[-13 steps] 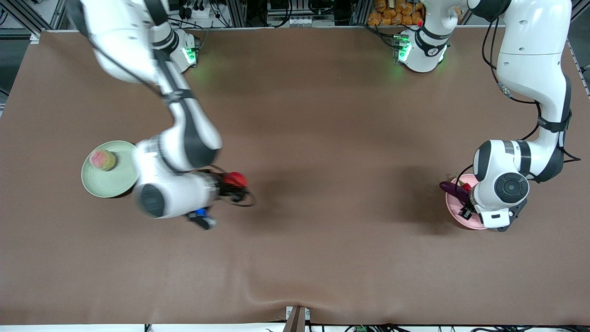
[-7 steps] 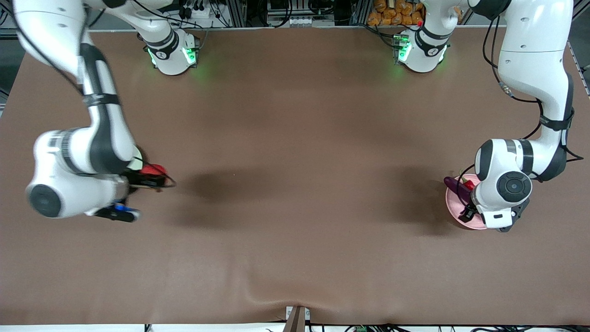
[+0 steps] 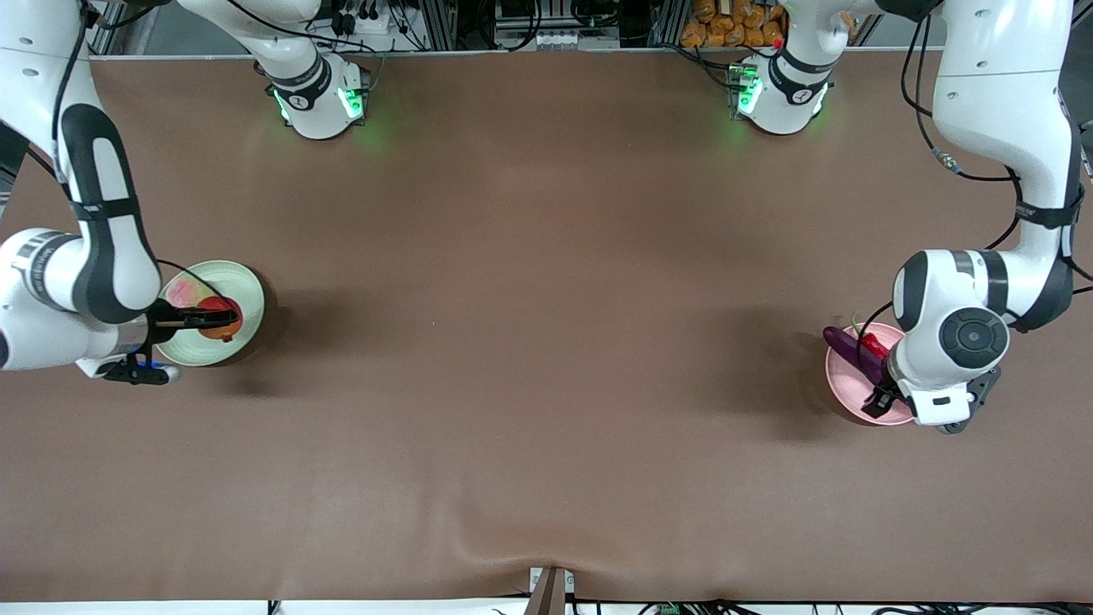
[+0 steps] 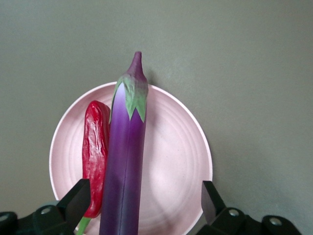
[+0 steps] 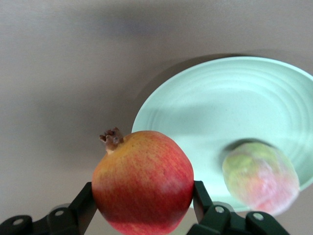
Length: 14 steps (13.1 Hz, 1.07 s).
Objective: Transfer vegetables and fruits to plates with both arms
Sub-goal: 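Release the pomegranate on the green plate while the left gripper releases the eggplant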
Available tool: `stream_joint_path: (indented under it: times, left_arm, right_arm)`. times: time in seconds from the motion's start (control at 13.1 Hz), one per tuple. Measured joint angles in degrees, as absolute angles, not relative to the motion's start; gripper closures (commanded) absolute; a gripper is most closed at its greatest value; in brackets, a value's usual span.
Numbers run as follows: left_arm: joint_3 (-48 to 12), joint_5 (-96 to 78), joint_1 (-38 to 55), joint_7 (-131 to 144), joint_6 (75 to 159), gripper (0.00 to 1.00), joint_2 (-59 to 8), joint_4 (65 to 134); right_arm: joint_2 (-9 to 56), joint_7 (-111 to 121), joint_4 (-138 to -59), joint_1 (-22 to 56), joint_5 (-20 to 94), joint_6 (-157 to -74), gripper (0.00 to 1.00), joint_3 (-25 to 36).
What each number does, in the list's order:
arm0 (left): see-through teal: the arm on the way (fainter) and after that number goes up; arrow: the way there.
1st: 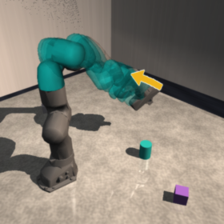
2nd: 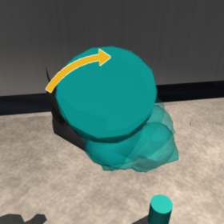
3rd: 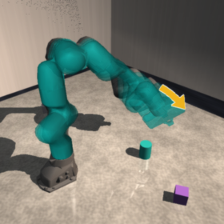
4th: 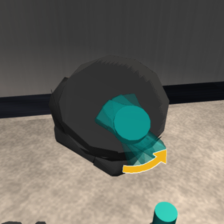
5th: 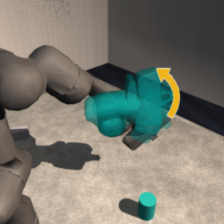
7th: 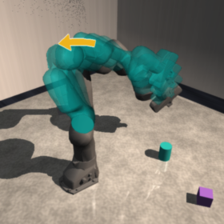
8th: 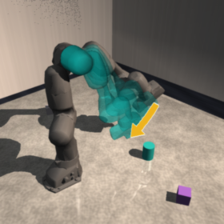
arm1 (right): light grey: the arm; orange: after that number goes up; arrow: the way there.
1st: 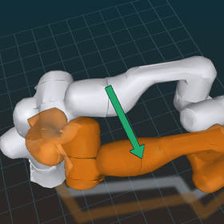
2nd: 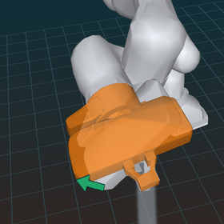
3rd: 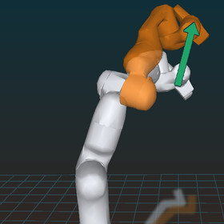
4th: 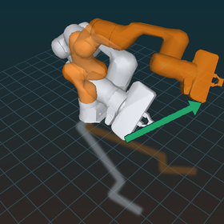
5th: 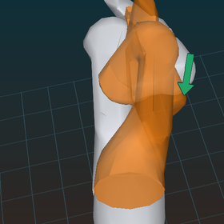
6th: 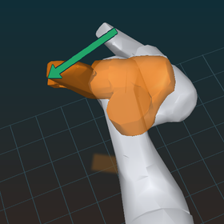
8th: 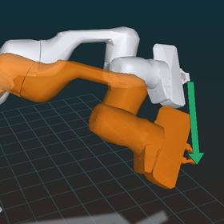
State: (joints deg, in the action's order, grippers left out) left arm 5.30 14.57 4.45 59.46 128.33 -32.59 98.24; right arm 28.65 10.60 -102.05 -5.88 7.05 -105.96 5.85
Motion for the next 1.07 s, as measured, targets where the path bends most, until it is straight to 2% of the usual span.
stream_joint_path:
  times: [0.38,0.46,0.53,0.61,0.91,1.07]
  left_arm:
    - [5.16,14.57,4.46,48.8,125.39,0.0,-29.82,97.96]
    - [5.17,14.57,4.44,45.61,124.12,0.0,-28.98,97.94]
    - [5.15,14.57,4.43,42.68,122.68,0.0,-28.08,97.94]
    - [5.03,14.57,4.43,40.15,121.61,0.0,-27.15,97.96]
    - [2.4,14.53,4.48,29.93,116.48,0.0,-22.67,98.46]
    - [2.18,13.33,4.33,24.72,115.43,0.0,-19.38,100.06]
  right_arm:
    - [28.64,14.14,-104.46,-7.68,5.47,-109.22,0.99,5.79]
    - [28.64,14.35,-104.91,-7.96,5.45,-109.51,0.68,5.79]
    - [28.65,14.4,-105.29,-8.04,5.45,-110.07,0.14,5.79]
    - [28.67,14.41,-105.81,-8.04,5.45,-110.65,0.0,5.74]
    - [28.72,14.41,-106.51,-8.01,5.45,-110.9,0.0,5.38]
    - [28.63,14.41,-103.8,-7.87,5.45,-107.36,0.0,5.02]
